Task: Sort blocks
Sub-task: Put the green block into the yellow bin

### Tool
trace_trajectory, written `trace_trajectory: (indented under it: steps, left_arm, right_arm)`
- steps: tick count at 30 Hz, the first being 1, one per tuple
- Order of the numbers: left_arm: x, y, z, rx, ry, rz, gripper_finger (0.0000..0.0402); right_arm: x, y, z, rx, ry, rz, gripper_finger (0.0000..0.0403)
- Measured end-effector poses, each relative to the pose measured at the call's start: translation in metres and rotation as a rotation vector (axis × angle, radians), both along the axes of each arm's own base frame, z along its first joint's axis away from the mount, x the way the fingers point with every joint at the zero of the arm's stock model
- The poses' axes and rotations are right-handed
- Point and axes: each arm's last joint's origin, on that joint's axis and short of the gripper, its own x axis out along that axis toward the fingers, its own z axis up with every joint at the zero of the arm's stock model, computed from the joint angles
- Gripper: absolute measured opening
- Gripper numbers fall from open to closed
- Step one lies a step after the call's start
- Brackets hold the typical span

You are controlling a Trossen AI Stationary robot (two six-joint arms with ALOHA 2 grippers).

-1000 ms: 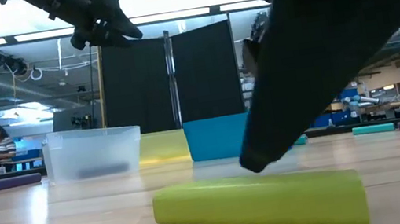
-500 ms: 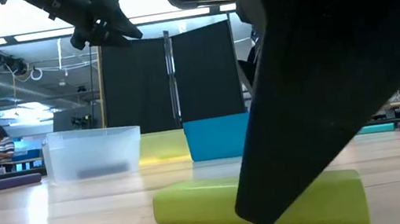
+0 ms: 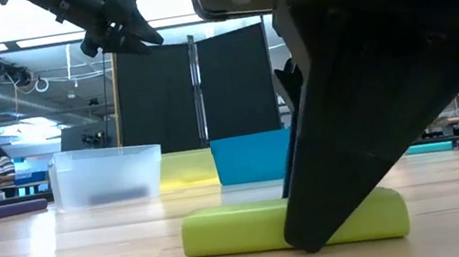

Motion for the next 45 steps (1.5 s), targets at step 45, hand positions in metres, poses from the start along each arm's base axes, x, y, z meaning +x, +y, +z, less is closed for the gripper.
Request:
trace_trajectory:
  steps: [45]
  left_arm:
    - [-0.004,0.0,0.012,0.086,-0.031,-0.029,0.0243]
  right_arm:
    - [0.002,-0.065,0.096,-0.411,-0.214,0.026,0.0118]
